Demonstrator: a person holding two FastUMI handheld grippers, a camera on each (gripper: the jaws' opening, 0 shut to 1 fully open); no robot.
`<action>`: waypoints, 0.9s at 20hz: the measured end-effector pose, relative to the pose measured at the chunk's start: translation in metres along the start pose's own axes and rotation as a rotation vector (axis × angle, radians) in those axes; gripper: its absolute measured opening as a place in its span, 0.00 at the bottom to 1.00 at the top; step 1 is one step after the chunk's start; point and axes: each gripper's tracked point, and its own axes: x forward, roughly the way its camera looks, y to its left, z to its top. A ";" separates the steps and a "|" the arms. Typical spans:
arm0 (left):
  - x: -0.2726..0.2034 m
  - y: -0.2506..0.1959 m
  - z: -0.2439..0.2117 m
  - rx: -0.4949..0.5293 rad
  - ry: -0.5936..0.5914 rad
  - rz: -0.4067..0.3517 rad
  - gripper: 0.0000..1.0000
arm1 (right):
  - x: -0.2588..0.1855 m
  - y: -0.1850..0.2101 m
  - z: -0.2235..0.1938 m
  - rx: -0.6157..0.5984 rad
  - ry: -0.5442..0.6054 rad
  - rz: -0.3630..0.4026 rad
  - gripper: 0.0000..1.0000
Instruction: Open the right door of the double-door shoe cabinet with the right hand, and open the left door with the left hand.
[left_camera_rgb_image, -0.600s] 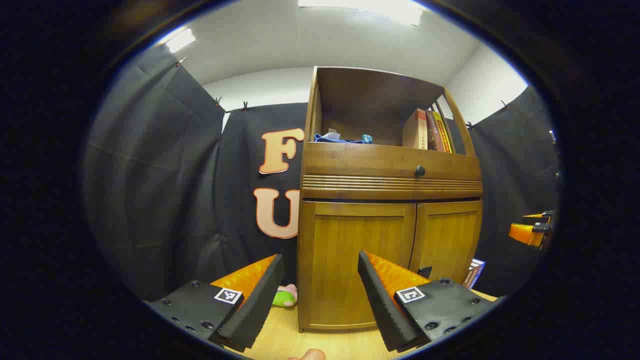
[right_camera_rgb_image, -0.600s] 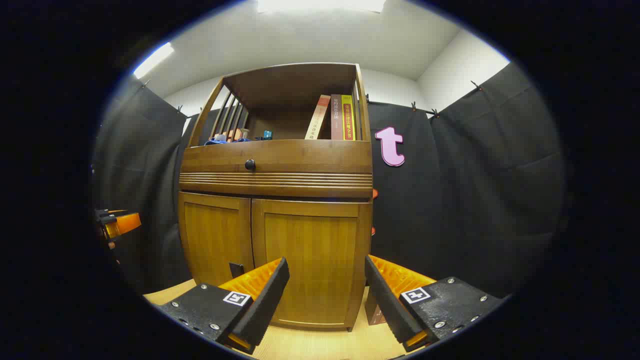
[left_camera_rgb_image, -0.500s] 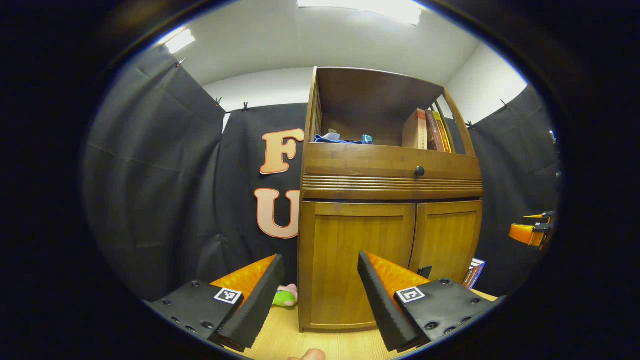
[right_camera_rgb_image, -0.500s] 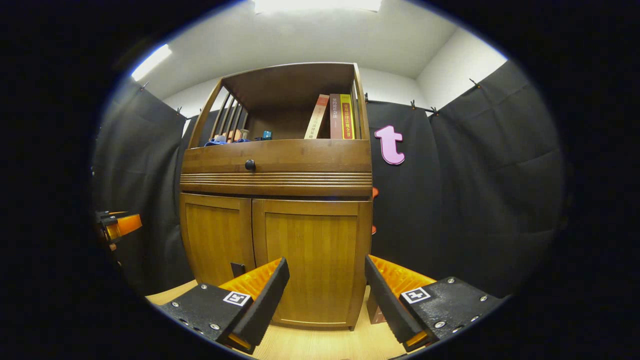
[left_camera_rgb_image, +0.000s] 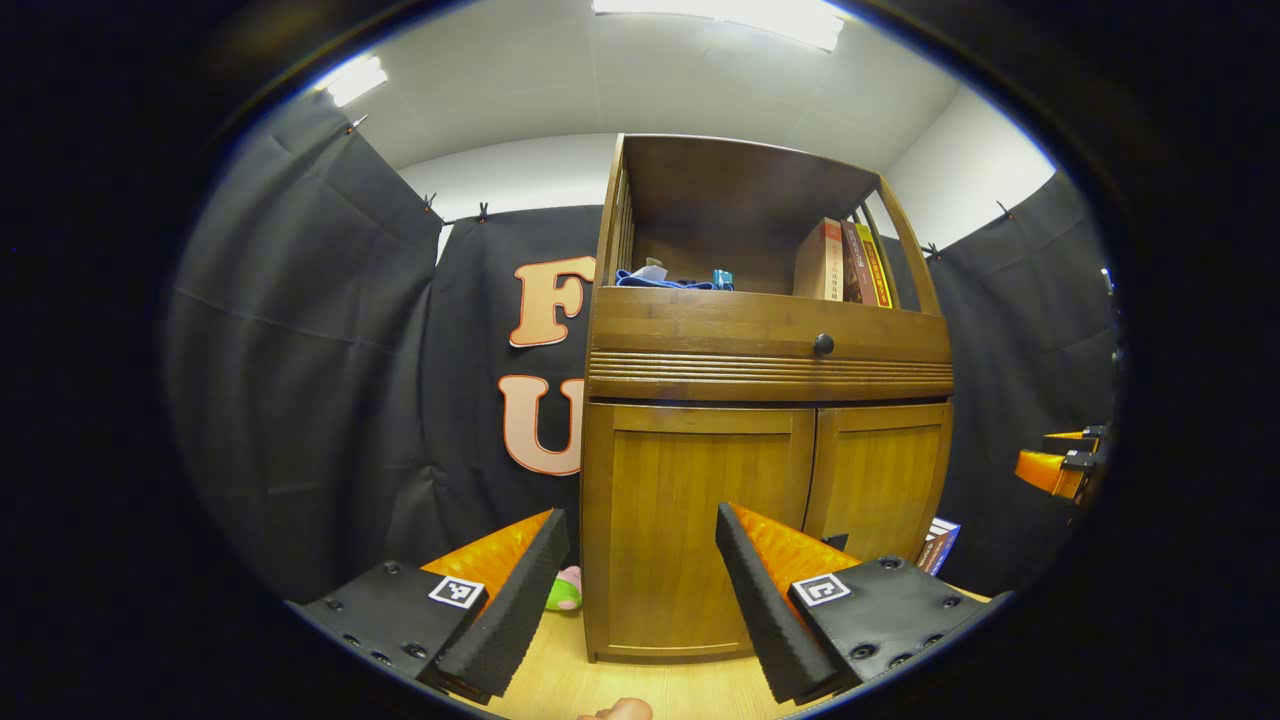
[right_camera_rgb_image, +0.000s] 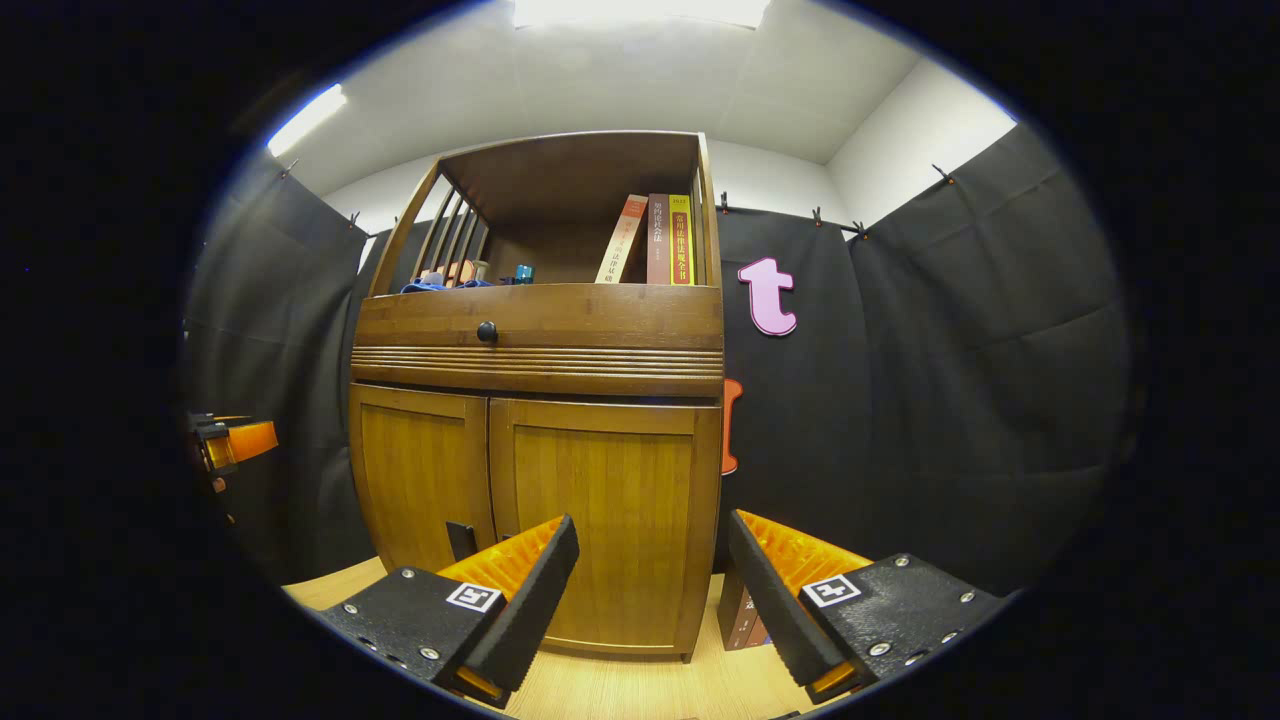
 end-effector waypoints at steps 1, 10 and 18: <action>-0.001 -0.001 0.001 -0.002 -0.003 -0.001 0.94 | 0.000 -0.001 0.000 0.009 0.003 0.003 0.93; -0.007 -0.013 0.002 0.002 0.007 -0.018 0.94 | -0.002 -0.004 -0.008 0.031 0.007 0.020 0.98; -0.014 -0.010 0.000 0.012 0.013 -0.038 0.94 | 0.012 0.021 -0.033 0.063 0.045 0.050 0.94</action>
